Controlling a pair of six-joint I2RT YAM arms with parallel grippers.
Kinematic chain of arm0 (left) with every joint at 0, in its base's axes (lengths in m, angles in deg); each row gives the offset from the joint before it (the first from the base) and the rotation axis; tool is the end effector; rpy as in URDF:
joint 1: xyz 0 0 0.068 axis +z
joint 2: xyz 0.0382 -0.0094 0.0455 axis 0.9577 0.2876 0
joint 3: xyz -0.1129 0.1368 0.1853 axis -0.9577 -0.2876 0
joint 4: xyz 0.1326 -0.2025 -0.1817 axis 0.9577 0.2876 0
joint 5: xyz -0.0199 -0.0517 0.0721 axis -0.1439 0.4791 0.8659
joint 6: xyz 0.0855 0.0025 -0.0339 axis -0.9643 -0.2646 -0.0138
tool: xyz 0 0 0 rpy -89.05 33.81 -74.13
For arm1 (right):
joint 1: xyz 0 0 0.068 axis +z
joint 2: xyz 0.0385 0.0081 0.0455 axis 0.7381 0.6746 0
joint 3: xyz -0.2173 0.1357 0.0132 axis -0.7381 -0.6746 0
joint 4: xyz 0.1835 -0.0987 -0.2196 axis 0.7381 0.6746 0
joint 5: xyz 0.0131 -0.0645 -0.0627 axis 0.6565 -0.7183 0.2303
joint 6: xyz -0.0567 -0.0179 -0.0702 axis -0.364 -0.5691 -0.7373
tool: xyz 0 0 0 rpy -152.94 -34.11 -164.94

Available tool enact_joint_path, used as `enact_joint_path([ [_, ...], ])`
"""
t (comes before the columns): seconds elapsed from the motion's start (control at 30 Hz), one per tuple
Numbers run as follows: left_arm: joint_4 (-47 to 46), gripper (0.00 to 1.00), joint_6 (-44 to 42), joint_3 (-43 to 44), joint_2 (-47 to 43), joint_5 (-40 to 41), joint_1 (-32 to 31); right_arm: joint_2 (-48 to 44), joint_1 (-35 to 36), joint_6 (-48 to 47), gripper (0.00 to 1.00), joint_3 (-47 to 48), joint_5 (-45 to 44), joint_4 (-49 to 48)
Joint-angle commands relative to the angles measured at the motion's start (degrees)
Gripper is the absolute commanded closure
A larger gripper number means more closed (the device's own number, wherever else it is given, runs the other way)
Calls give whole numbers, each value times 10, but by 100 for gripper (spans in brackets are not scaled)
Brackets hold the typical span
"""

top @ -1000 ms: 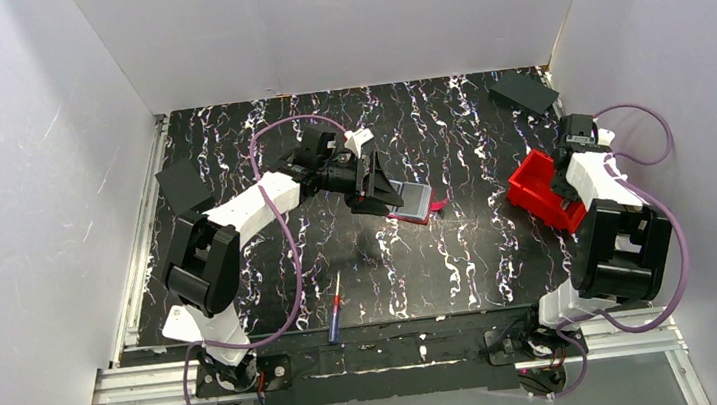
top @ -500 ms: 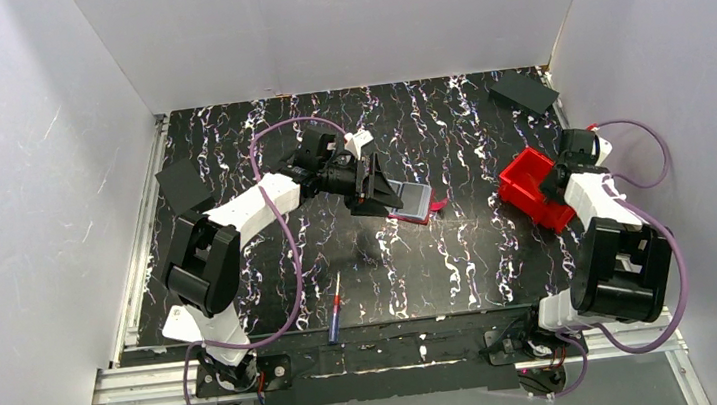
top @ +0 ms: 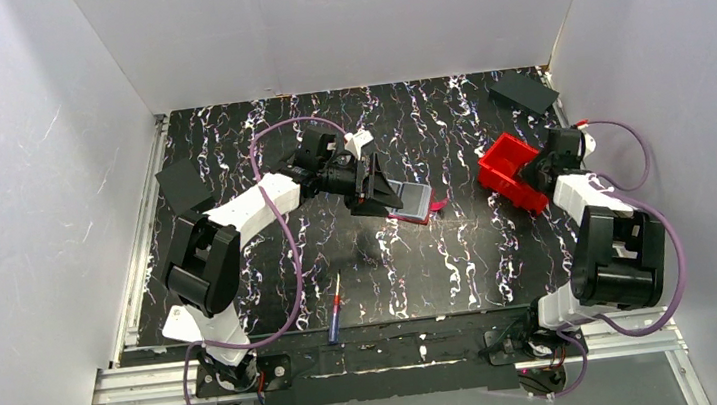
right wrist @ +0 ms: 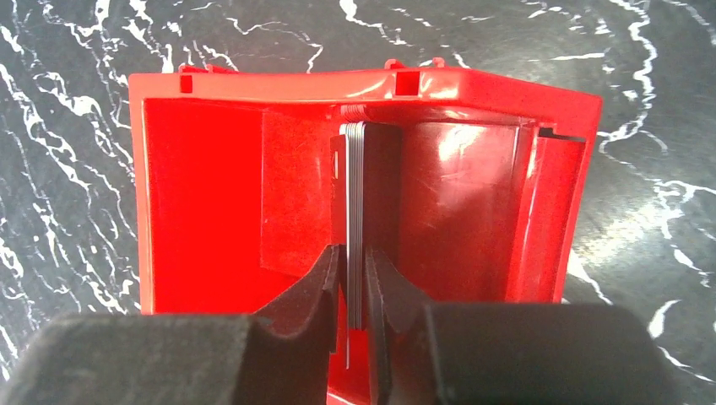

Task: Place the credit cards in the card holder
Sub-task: Pick up the credit card from the storage box.

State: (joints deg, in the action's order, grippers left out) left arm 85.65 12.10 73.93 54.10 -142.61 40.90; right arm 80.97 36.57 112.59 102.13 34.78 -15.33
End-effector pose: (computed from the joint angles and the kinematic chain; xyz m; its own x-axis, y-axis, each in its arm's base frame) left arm 0.3470 -0.2995 0.1909 -0.9260 0.1582 -0.3427 0.3760 0.3054 -0.8749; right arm 0.3677 -0.0802 0.1247 -0.3495 0.6713 -0.6536 0.5923 0.6988 0.4011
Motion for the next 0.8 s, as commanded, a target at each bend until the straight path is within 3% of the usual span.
enact_joint_path([
  [0.0,8,30,-18,1,-11,-9,-1,18,12,23,99,9,-1,18],
  [0.4,9,30,-18,1,-7,-10,-1,-3,-24,-91,99,60,-56,131],
  [0.77,9,30,-15,1,-5,-12,-2,-10,-31,-108,99,78,-74,169],
])
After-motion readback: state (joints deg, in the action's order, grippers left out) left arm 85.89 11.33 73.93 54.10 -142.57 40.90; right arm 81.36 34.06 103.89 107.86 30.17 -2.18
